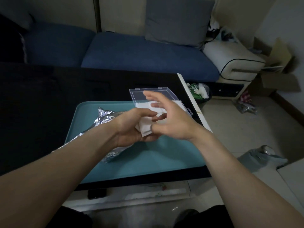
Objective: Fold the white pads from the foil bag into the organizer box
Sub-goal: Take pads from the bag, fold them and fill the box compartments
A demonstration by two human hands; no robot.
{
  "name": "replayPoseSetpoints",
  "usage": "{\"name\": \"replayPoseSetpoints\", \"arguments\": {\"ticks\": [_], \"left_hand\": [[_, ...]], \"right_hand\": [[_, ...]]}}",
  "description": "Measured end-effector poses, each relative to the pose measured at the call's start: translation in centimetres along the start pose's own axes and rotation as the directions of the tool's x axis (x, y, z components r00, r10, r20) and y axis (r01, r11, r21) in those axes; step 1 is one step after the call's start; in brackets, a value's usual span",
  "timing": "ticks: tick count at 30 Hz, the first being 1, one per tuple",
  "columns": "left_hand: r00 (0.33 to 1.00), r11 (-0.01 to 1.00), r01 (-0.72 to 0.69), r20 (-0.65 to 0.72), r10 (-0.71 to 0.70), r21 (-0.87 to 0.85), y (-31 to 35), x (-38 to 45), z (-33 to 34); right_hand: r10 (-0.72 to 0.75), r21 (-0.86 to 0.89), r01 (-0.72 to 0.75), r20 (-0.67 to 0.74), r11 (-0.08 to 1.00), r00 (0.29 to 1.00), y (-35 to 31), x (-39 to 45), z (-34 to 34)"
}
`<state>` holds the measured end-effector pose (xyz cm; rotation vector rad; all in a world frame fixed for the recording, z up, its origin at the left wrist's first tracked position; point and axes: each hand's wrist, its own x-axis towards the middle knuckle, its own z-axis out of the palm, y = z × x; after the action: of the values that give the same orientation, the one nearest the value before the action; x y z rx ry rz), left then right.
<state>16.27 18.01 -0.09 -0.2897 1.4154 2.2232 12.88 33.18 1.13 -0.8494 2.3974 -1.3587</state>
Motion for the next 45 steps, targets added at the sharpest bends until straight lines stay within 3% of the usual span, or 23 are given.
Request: {"name": "replayPoseSetpoints", "arguments": {"ticks": [2, 6, 10, 14, 17, 19, 20, 21, 22, 23, 25, 27, 29, 31, 34, 36, 38, 42, 45], "left_hand": [[1.0, 1.0, -0.022, 0.013, 0.022, -0.022, 0.0, 0.1, 0.0], [0.988, 0.994, -0.109, 0.112, 0.105, 0.025, 0.1, -0.1, 0.6], [0.987, 0.989, -0.138, 0.086, 0.133, 0.056, -0.3, 0.0, 0.9], [0.991, 0.982, -0.132, 0.056, 0.126, 0.138, -0.8, 0.6, 0.1], [0.987, 0.983, -0.154, 0.053, 0.149, 0.098, -1.0, 0.5, 0.0], [0.972, 0.965, -0.221, -0.051, 0.229, 0.14, -0.6, 0.1, 0.3], [0.93, 0.915, -0.268, -0.168, 0.327, 0.301, -0.2, 0.0, 0.2], [0.835, 0.782, -0.269, -0.268, 0.48, 0.561, 0.3, -0.1, -0.2], [0.717, 0.603, -0.225, -0.289, 0.634, 0.766, 0.9, -0.4, -0.7], [0.627, 0.475, -0.185, -0.268, 0.731, 0.86, 1.5, -0.8, -1.3], [0.563, 0.399, -0.158, -0.25, 0.788, 0.903, 2.6, -1.9, -2.0], [0.55, 0.312, -0.111, -0.203, 0.81, 0.944, 3.3, -2.8, -2.5], [0.561, 0.18, 0.011, -0.155, 0.813, 0.984, 3.9, -3.3, -3.2], [0.629, 0.13, 0.19, -0.223, 0.745, 0.973, 4.4, -3.8, -4.7], [0.748, 0.08, 0.451, -0.425, 0.509, 0.889, 4.4, -4.2, -7.2], [0.813, -0.015, 0.499, -0.462, 0.355, 0.867, 3.6, -4.1, -8.9], [0.835, 0.027, 0.493, -0.482, 0.266, 0.87, 2.7, -3.9, -10.8], [0.888, 0.284, 0.366, -0.424, 0.179, 0.886, 1.8, -3.7, -13.3], [0.9, 0.283, 0.325, -0.387, 0.202, 0.902, 1.7, -3.9, -13.2]], "right_hand": [[-0.013, -0.116, 0.029, 0.137, 0.993, 0.991, 0.1, -0.3, 0.1], [-0.115, -0.272, 0.111, 0.004, 0.956, 0.993, 0.4, 0.1, 0.5], [-0.074, -0.395, 0.041, -0.067, 0.918, 0.995, 0.3, 0.1, -0.2], [-0.029, -0.423, -0.008, -0.082, 0.906, 0.996, -0.2, -0.1, 0.2], [-0.037, -0.432, 0.003, -0.07, 0.902, 0.997, -0.3, 0.0, 0.7], [0.003, -0.385, -0.028, -0.065, 0.922, 0.998, -0.2, 0.1, 0.9], [0.038, -0.36, -0.057, -0.058, 0.931, 0.998, -0.2, 0.0, 0.9], [0.071, -0.346, -0.083, -0.048, 0.935, 0.996, -0.3, 0.0, 0.8], [0.101, -0.345, -0.108, -0.04, 0.932, 0.994, -0.2, 0.0, 0.8], [0.126, -0.353, -0.131, -0.036, 0.926, 0.991, 0.1, 0.2, 0.9], [0.134, -0.334, -0.138, -0.033, 0.932, 0.99, 0.7, 0.6, 1.9], [0.053, -0.272, -0.061, -0.037, 0.96, 0.998, 1.1, 1.0, 3.7], [-0.071, -0.267, 0.059, -0.036, 0.962, 0.997, 0.9, 1.5, 5.6], [-0.136, -0.311, 0.142, 0.042, 0.94, 0.99, 0.1, 1.7, 7.0], [-0.09, -0.399, 0.162, 0.193, 0.903, 0.977, -0.3, 2.1, 8.7], [-0.001, -0.438, 0.092, 0.204, 0.894, 0.979, 0.1, 2.6, 9.8], [0.087, -0.482, -0.001, 0.155, 0.876, 0.984, 0.4, 3.4, 10.7], [0.171, -0.516, -0.079, 0.135, 0.853, 0.976, 0.5, 4.7, 12.2], [0.223, -0.541, -0.112, 0.144, 0.834, 0.964, 0.7, 5.8, 13.3]]}}
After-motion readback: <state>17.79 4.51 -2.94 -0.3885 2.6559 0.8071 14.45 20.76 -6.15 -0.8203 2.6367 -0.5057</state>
